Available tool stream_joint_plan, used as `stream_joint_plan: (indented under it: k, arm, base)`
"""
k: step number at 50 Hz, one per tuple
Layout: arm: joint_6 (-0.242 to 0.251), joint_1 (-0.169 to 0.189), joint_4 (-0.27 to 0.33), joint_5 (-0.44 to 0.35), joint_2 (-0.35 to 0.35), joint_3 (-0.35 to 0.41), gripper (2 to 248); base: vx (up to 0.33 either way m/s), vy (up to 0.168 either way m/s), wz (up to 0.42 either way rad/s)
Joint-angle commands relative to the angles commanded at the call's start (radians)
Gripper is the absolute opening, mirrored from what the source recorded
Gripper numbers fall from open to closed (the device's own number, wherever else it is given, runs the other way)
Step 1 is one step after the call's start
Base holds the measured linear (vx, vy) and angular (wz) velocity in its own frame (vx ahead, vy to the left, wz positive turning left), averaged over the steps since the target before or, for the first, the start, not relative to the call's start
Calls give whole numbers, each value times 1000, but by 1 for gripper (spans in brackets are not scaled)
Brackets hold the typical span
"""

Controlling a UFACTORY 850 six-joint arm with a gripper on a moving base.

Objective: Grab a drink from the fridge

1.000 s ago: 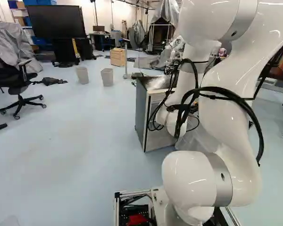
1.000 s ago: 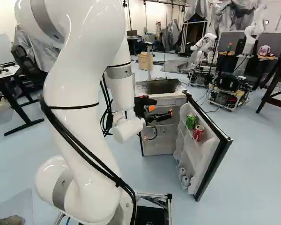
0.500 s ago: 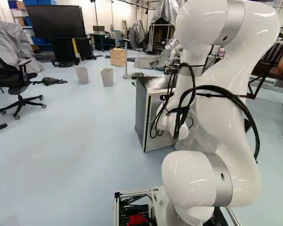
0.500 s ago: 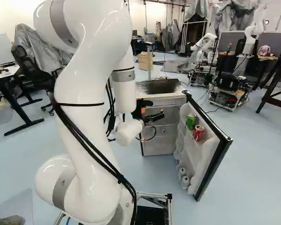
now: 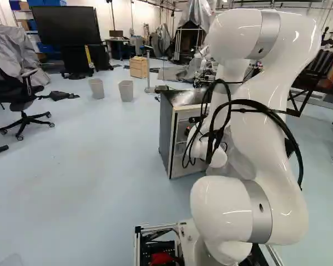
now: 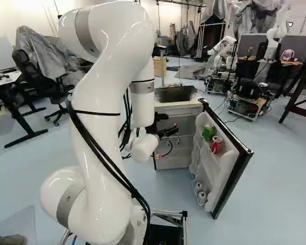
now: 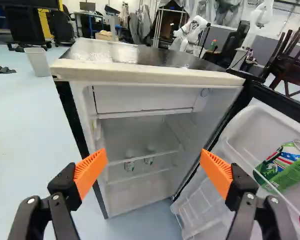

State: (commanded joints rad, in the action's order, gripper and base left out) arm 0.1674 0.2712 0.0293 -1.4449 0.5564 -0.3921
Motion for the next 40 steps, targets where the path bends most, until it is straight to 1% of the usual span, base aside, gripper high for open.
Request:
stream_joint_plan:
  k: [7, 22, 29, 40]
  arm:
    - [0, 11, 0, 0, 24, -9, 247]
    - [0, 14, -6, 0, 67, -25, 247]
    - [0, 10, -50, 0, 70, -25, 247]
    - [0, -10, -156, 0, 65, -16, 247]
  base:
    - [0, 0, 0]
    - [0, 0, 0]
    - [0, 0, 0]
    - [0, 0, 0]
